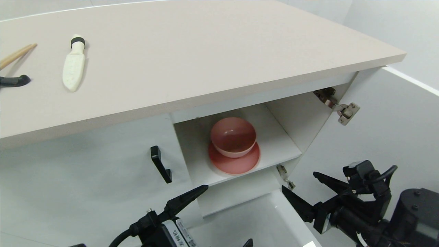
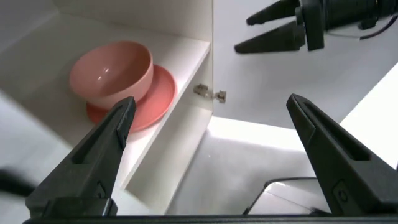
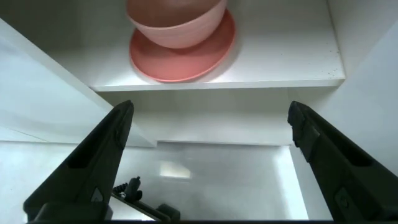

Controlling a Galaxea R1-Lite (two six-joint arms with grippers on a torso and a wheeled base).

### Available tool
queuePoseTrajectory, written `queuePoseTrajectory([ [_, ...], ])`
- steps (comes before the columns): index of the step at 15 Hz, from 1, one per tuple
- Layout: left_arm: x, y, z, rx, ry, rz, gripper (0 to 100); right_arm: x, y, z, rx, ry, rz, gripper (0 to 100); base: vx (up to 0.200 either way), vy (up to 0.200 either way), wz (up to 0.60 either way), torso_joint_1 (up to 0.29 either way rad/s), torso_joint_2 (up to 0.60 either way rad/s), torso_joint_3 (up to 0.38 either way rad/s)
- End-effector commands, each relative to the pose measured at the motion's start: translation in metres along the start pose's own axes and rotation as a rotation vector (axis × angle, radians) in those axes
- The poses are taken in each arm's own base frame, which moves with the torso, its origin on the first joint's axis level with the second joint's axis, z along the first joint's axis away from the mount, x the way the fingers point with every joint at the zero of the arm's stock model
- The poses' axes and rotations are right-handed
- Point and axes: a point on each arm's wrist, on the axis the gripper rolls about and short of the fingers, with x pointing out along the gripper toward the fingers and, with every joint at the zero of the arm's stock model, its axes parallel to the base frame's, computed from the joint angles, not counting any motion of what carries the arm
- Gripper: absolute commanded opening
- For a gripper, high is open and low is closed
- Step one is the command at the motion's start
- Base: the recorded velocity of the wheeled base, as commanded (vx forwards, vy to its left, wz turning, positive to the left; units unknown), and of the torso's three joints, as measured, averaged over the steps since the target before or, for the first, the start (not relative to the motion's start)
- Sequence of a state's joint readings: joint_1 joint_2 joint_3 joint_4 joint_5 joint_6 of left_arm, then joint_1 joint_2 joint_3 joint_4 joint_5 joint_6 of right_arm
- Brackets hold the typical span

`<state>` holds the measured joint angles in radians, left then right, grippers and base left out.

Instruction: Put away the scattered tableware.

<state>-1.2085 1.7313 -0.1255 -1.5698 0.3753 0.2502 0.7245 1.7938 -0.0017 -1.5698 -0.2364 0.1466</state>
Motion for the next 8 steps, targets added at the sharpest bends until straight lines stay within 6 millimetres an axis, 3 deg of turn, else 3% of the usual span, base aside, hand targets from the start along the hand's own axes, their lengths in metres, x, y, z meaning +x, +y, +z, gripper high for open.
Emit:
queuePoseTrajectory([
  [1, -0.016, 0.008, 0.007, -0.014, -0.035, 0.009, 100, -0.001, 0.0, 0.0, 0.001, -0.003, 0.0, 100, -0.2, 0.0, 0.0, 0.007, 0.01, 0.002],
  [7, -0.031, 0.015, 0.008, -0.018, -0.045, 0.012, 100, -0.002, -0.001, 0.003, 0.004, -0.019, -0.007, 100, 0.0, 0.0, 0.0, 0.0, 0.0, 0.0],
  [8, -0.036, 0.017, 0.008, -0.018, -0.048, 0.012, 100, -0.007, -0.002, 0.009, 0.013, -0.052, -0.022, 100, -0.2, 0.2, 0.0, -0.002, 0.0, 0.007],
])
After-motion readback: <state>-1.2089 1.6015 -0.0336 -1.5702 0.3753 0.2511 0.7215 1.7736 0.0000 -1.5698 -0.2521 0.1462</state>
